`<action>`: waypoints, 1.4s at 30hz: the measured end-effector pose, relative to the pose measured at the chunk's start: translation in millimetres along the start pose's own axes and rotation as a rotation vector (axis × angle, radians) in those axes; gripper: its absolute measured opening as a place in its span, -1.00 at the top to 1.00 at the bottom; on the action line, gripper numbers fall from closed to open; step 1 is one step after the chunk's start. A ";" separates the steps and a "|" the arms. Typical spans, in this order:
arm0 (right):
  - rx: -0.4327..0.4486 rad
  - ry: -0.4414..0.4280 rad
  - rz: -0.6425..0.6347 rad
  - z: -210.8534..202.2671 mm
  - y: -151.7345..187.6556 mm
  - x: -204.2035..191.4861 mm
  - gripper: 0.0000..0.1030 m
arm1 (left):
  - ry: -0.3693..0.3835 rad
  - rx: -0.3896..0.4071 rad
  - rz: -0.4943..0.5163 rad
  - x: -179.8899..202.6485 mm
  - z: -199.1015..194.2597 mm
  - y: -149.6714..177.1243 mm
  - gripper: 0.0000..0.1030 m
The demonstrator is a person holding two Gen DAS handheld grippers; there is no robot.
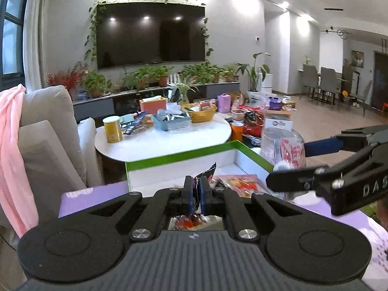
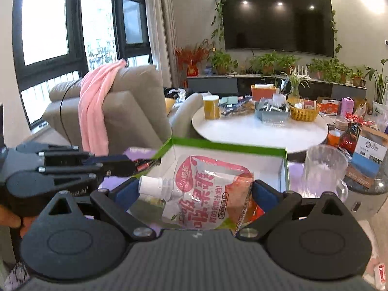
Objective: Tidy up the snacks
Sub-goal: 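Lift the black-and-orange packet with the left tool toward the green box, then release the black-and-orange packet into the box with the left tool while the right tool drops the pink pouch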
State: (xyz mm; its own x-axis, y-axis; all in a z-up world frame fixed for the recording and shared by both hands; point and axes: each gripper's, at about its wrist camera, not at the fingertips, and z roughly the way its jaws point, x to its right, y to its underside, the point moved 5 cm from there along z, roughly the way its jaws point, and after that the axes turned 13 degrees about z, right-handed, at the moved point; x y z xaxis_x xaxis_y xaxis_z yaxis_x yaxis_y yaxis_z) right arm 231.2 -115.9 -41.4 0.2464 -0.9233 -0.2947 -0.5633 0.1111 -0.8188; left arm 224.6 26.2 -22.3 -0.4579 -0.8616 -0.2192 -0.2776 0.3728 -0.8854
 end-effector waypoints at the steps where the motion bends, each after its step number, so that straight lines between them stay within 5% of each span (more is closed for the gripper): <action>1: 0.001 -0.002 0.008 5.1 -4.5 2.9 -0.49 | -0.008 -0.004 -0.001 -3.5 5.7 -1.2 0.90; 17: -0.109 0.108 0.062 92.2 -7.0 44.3 -0.49 | 0.004 -0.117 0.003 -23.3 96.5 19.9 0.85; 20: -0.138 0.165 0.056 99.6 0.0 48.7 -0.49 | -0.013 -0.150 0.021 -18.7 103.3 25.4 0.50; 24: -0.054 0.190 0.051 84.1 -1.7 51.5 -0.49 | -0.038 -0.151 0.045 -15.5 97.6 27.9 0.34; 33: -0.063 0.166 0.131 41.8 -3.8 58.5 -0.49 | -0.037 -0.123 0.070 -1.2 57.4 22.0 0.26; 42: -0.051 0.217 0.154 -13.2 5.5 76.3 -0.49 | 0.041 -0.110 0.091 42.2 8.9 26.3 0.04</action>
State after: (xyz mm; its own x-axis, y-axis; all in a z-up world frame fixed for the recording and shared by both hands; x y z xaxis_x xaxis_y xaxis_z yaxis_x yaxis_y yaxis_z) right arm 236.5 -190.7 -61.9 -0.0171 -0.9548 -0.2969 -0.6214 0.2428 -0.7449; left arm 205.5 -3.4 -58.4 -0.5191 -0.8084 -0.2776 -0.3234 0.4864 -0.8117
